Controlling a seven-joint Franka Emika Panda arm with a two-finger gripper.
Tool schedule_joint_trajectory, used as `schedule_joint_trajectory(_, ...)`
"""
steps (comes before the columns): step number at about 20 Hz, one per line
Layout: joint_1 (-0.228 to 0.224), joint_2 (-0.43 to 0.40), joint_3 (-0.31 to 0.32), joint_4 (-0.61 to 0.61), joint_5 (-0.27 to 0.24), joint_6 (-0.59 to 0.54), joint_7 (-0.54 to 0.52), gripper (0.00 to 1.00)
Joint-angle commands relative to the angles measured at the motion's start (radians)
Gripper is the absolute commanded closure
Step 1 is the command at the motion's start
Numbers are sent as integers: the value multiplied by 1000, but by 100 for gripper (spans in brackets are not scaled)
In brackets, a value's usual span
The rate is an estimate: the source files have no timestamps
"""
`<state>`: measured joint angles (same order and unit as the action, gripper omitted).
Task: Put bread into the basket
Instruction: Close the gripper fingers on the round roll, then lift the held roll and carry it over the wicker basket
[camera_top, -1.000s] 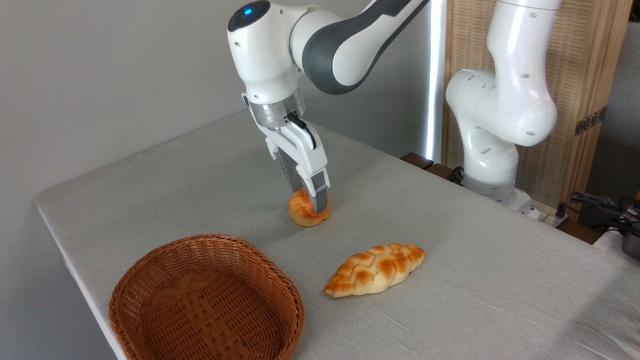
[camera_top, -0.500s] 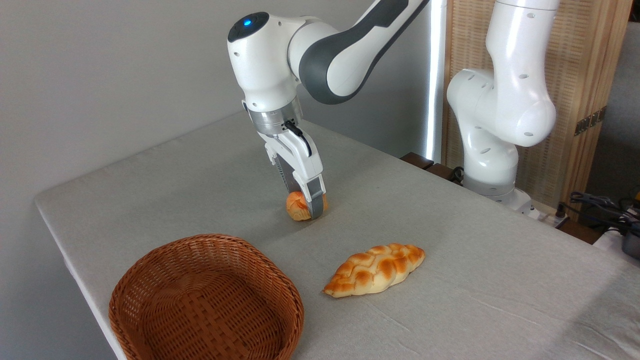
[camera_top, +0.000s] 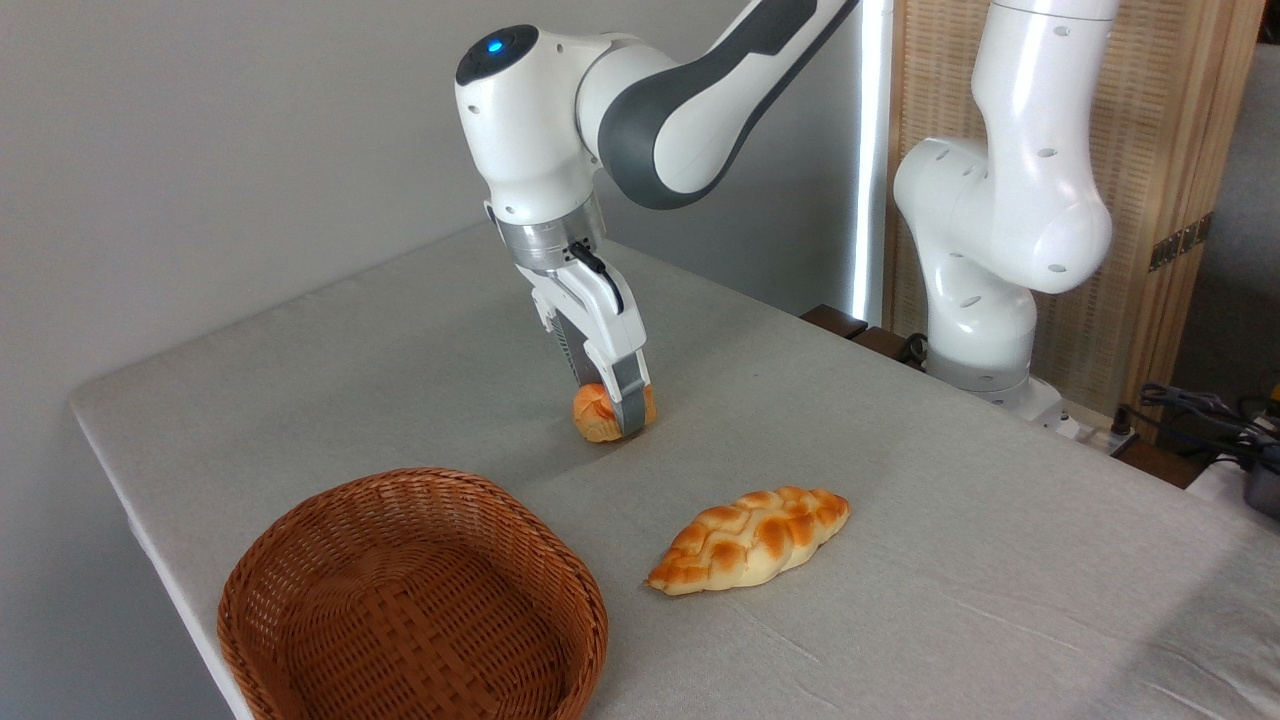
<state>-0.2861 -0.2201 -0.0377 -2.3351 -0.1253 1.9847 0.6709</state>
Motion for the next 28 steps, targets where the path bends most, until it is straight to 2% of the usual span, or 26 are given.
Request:
schedule_joint_trajectory(1,-2,-4,7,-13,-14,16,25,73)
schedule_joint_trajectory(6,-2,-5,12,6,2,-6,26,74)
schedule_joint_trajectory(8,-1,1,19,72,48,-82,25,74)
schedule_joint_trajectory(10,-1,17,45,158,56,-156,29,74)
schedule_joint_trajectory(13,-1,50,108,281,38,-172,26,74)
schedule_joint_trajectory(16,-2,102,195,370,-29,-147,25,73)
schedule_joint_trajectory(18,-2,120,255,408,-63,-74,42,73)
schedule_joint_trajectory(21,-1,172,303,415,-112,108,67,72)
schedule_joint_trajectory(24,-2,224,300,415,-180,261,67,71)
schedule_joint_trajectory(28,-2,289,272,413,-189,371,67,64)
